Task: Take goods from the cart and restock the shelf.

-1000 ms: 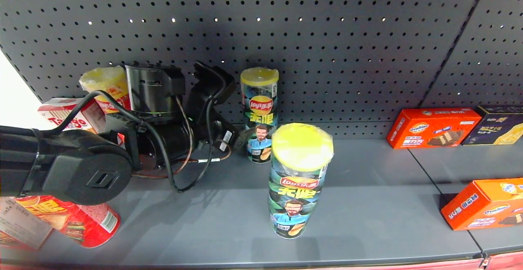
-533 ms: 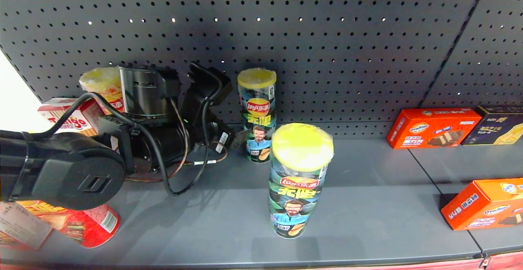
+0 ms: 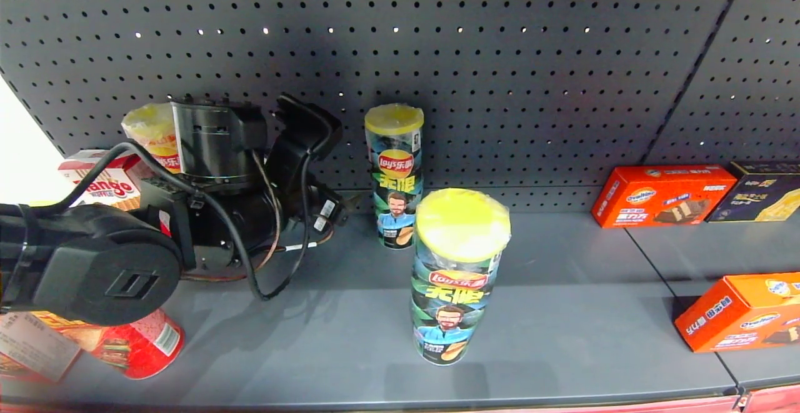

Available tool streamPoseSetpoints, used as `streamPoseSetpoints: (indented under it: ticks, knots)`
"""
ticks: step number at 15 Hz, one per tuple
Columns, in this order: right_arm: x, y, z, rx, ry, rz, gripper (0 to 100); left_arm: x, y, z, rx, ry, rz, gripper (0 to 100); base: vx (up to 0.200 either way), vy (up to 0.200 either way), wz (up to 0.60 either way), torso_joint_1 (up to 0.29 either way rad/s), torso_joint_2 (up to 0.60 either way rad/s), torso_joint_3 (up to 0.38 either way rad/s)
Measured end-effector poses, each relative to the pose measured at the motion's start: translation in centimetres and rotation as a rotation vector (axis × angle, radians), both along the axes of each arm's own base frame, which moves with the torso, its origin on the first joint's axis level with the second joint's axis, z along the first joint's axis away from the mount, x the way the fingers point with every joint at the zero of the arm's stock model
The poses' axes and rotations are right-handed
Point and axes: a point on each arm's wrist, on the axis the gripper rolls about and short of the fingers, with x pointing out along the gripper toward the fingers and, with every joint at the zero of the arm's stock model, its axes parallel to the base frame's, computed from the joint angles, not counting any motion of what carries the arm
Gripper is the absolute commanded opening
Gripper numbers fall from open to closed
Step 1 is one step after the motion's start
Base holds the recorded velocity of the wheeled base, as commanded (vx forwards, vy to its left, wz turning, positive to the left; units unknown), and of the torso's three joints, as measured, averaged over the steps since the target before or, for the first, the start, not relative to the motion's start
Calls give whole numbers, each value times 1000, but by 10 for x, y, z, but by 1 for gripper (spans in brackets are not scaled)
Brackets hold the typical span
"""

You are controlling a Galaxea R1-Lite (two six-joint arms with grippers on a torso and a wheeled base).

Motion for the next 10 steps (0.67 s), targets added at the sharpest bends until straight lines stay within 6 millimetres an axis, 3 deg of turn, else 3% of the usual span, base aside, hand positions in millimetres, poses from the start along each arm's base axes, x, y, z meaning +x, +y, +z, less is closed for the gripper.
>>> streamPoseSetpoints:
  ticks: [10]
  knots:
    - [0, 0, 0, 0, 0, 0, 100, 19, -13, -19, 11, 42, -9, 100, 0, 0, 0, 0, 0, 0]
